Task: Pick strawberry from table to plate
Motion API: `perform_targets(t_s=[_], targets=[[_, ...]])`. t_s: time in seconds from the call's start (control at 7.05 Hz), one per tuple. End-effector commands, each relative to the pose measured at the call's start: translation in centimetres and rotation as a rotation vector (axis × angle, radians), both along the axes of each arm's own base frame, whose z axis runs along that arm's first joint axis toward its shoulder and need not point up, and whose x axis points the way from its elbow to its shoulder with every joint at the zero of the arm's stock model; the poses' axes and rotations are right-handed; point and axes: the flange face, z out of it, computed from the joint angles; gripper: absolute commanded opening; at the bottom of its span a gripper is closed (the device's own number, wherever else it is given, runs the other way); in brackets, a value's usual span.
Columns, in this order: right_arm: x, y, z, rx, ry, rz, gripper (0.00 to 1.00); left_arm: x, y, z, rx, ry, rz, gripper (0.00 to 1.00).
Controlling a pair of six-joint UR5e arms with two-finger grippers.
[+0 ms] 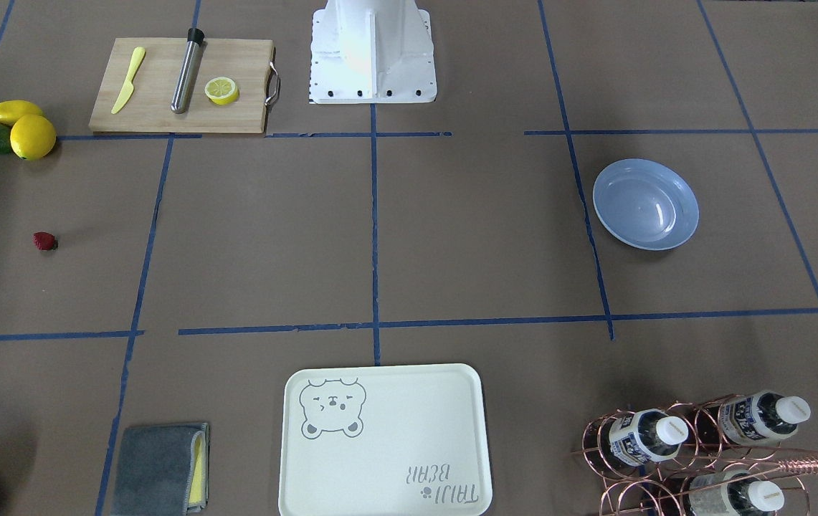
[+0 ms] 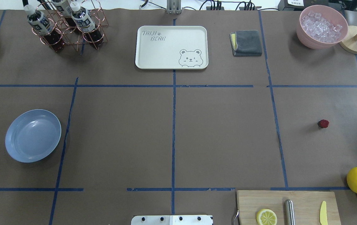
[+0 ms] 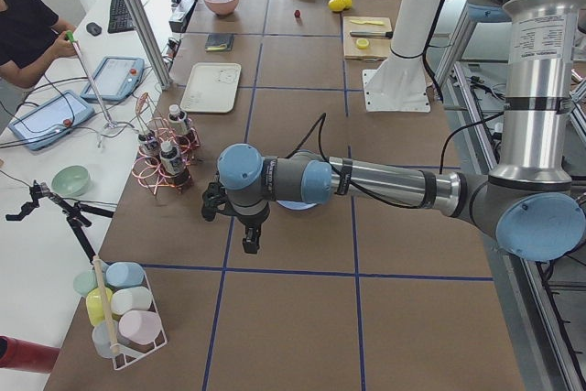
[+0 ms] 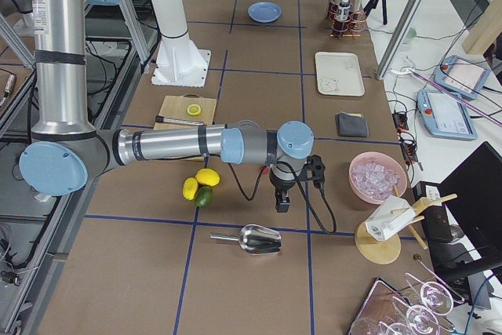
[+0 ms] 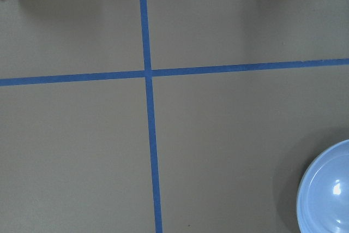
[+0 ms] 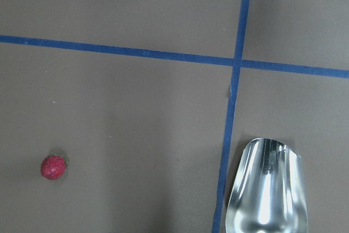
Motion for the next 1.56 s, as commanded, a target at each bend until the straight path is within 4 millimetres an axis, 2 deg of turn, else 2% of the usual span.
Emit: perform_targets(t_s=[0.0,0.14,0.43,0.57,0.71,0.85,0.99,1.13,1.28,1.42], targets=[[-0.3,-0.1,-0.2,0.004,-0.002,-0.006,1.0,-0.5,-1.6,-3.6,-0.015,-0.002,-0.008,1.0],[-0.3,-0.1,-0.2,0.006,0.0,-0.007,1.0,-0.4,-0.5,-5.3,-0.04,-0.001,-0.006,1.0],[-0.3,-0.1,-0.2,0.005,0.0,-0.005,1.0,-0.5,-0.3,-5.7,-0.027,-0.019,-0.008,1.0],[-0.3,-0.2,-0.3,0.008,-0.001,-0.006,1.0,-0.3,-0.4,-5.2,-0.03,-0.024,-0.003,1.0],[-0.3,-0.2,-0.3,0.007,-0.002,-0.004,1.0,-0.3,-0.6,-6.3,-0.006,-0.02,-0.004,1.0],[-0.3,-0.2,-0.4,0.006,-0.002,-0.003,1.0,-0.4,-0.9,-6.5,0.011,-0.031,-0.003,1.0],[-0.3,-0.2,-0.4,0.006,-0.002,-0.003,1.0,-0.2,-1.3,-4.6,0.016,-0.018,-0.002,1.0],[-0.3,-0.2,-0.4,0.007,-0.002,-0.004,1.0,0.8,-1.9,-5.6,0.093,-0.007,0.017,1.0],[-0.3,-0.1,-0.3,0.005,-0.002,-0.004,1.0,4.7,-2.2,-6.1,0.157,0.019,0.088,1.0],[-0.3,-0.1,-0.3,0.005,-0.002,-0.004,1.0,8.6,-2.5,-4.8,0.171,0.024,0.164,1.0]])
